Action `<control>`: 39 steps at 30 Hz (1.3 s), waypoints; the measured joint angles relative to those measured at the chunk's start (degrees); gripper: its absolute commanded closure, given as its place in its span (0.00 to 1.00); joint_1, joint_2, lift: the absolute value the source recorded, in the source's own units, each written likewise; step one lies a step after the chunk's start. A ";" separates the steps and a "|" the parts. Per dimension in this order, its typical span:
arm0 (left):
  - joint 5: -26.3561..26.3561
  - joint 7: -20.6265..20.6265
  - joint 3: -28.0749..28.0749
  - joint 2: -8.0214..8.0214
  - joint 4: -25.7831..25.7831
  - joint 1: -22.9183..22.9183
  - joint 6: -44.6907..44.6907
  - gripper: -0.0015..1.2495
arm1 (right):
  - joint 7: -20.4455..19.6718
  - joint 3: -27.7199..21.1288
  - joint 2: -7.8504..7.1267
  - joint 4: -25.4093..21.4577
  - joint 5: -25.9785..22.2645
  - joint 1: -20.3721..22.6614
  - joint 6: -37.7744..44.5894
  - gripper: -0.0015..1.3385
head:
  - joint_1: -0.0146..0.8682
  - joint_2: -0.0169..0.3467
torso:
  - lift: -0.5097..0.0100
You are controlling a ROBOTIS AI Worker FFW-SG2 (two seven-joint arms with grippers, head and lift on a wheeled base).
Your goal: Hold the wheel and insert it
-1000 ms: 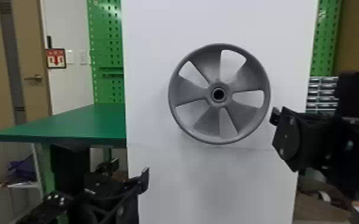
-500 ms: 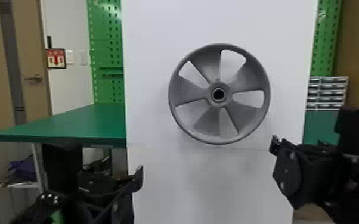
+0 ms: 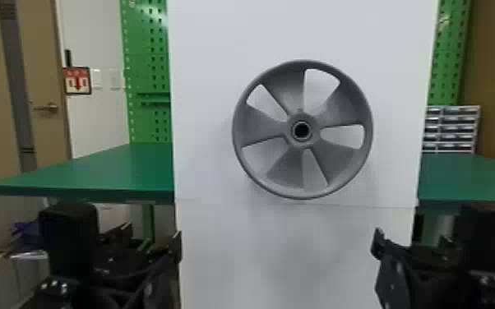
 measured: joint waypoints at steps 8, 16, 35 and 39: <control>-1.40 0.34 -0.20 -0.66 2.40 1.81 -3.82 0.27 | 0.00 1.41 -1.30 1.43 0.47 2.76 -1.00 0.10 | 0.22 0.32 | 0.03; 0.24 0.37 -0.34 -1.24 7.15 3.72 -9.59 0.26 | 0.00 2.75 -2.29 4.96 -0.52 6.11 -9.40 0.10 | 0.22 0.32 | 0.03; -1.15 -1.11 -0.38 -2.13 16.91 7.15 -25.35 0.25 | 0.00 2.65 -1.09 8.42 4.07 10.02 -16.32 0.10 | 0.22 0.32 | 0.03; -1.21 -1.16 -0.50 -2.19 18.78 7.58 -28.01 0.25 | 0.00 2.75 -1.09 9.98 4.42 10.78 -19.19 0.10 | 0.22 0.32 | 0.03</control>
